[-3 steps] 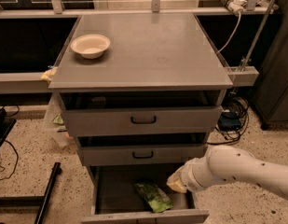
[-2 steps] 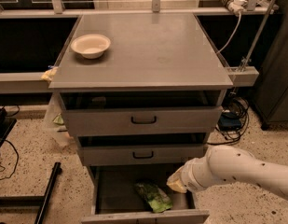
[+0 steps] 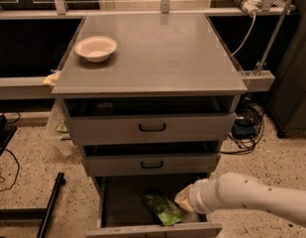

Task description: Pick green rice chip bag from top drawer and place on counter

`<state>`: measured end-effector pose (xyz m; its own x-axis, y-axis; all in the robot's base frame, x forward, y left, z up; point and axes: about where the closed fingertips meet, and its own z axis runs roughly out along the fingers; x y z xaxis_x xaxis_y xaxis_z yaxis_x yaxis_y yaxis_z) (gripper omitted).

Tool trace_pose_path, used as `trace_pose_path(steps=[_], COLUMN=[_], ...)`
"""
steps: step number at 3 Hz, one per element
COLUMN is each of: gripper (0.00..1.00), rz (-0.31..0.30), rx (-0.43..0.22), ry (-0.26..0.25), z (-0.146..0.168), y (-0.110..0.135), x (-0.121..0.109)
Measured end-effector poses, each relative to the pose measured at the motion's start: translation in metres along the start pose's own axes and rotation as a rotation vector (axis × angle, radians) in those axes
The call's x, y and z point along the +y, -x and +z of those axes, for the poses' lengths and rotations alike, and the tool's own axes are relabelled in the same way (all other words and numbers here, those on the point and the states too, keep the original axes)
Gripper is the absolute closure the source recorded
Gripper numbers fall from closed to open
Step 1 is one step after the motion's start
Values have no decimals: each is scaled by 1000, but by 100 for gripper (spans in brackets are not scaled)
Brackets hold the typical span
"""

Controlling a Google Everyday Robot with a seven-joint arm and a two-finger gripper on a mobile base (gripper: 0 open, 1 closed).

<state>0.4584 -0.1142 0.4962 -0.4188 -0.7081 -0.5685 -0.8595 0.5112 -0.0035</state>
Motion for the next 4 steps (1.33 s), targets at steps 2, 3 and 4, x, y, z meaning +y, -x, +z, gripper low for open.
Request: trace_pose_path(steps=[2, 3, 4], gripper=[100, 100, 100], rz=[17, 29, 20], rx=[-97, -132, -124], ry=[-86, -124, -128], z=[107, 112, 112], y=[-26, -21, -23], x=[-22, -30, -29])
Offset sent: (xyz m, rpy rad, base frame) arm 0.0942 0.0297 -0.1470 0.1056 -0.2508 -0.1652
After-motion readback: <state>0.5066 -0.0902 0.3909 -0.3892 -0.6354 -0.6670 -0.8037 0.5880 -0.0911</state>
